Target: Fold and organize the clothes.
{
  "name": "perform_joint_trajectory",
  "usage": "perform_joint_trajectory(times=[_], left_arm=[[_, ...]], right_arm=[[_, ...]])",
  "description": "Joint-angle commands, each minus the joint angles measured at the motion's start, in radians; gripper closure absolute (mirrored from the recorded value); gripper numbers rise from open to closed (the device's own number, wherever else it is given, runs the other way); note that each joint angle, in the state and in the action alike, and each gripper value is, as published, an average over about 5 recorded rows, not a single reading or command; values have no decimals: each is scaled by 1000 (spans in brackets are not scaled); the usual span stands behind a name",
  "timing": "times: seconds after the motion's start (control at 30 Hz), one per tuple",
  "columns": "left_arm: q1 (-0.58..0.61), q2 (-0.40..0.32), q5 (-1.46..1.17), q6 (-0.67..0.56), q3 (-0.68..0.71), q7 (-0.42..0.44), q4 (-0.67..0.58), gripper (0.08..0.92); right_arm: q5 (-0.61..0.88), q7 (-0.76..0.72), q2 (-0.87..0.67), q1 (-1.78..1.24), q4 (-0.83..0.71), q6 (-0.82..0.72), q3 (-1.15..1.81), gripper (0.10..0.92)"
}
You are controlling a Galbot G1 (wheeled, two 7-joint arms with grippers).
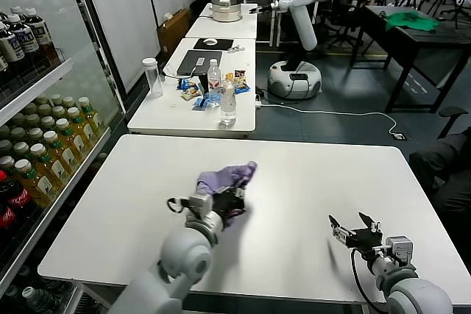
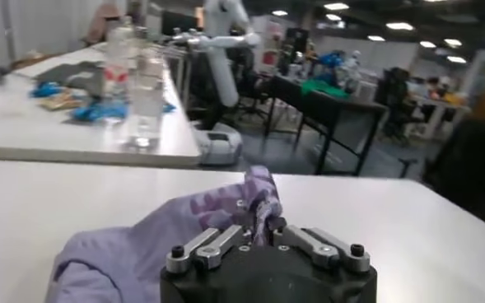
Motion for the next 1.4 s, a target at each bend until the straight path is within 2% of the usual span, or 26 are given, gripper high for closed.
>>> perform_joint_trajectory(times=[0.03,0.23,0.37,0.5,0.63,0.83,1.17,1.27,1.4], left_arm=[[-29,-62,201,-79,133,103,18,677],[69,-10,195,-126,3,105,-80,504],[167,72,214,-174,-157,69,-129,391],[279,155,259,-241,-311,31,-139,279],[403,180,308,-311,-419,13,-140,193],[503,154,349,-375,-488,-3,-154,178],[530,135,349,-380,-504,-9,-154,177],[528,130,349,-377,-499,-10,-151,177],[524,123,348,-374,-494,-11,-145,177]], right_arm=[[-2,-2,-3,13,5,1,-3,203],[-3,0,4,60,22,2,-61,203],[-10,15,34,136,13,4,-172,203],[-30,44,97,237,-47,5,-312,203],[-48,77,167,317,-142,6,-402,203],[-54,111,243,397,-268,7,-468,203],[-28,126,278,437,-343,4,-487,209],[-10,128,273,435,-346,4,-482,254],[12,128,259,431,-346,5,-466,360]])
